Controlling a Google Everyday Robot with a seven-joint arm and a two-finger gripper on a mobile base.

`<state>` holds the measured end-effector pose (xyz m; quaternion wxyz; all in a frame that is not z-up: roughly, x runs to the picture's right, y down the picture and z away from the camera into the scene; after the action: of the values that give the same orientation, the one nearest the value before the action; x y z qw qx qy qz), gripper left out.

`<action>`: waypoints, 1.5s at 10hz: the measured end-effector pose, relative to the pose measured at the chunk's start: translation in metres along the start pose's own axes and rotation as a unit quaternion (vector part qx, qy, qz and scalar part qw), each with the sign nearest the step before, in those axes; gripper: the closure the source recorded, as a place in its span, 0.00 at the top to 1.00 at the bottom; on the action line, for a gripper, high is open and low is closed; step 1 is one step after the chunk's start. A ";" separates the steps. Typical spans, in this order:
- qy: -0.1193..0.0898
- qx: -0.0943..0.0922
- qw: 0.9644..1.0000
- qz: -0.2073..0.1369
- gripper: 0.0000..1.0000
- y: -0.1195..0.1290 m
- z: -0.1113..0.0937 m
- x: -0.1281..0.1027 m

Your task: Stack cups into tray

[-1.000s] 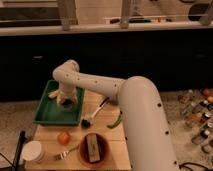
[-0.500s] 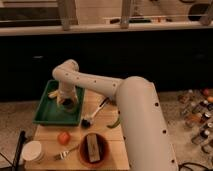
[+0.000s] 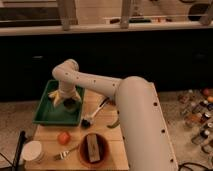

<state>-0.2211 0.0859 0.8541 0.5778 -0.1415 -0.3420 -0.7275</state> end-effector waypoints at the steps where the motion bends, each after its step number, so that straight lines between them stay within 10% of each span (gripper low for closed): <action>1: 0.001 -0.001 1.000 0.000 0.80 0.000 -0.001 0.000; 15: 0.073 -0.024 0.997 -0.011 0.80 0.000 -0.068 0.012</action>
<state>-0.2112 0.0320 0.8119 0.5897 -0.0981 -0.2830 -0.7501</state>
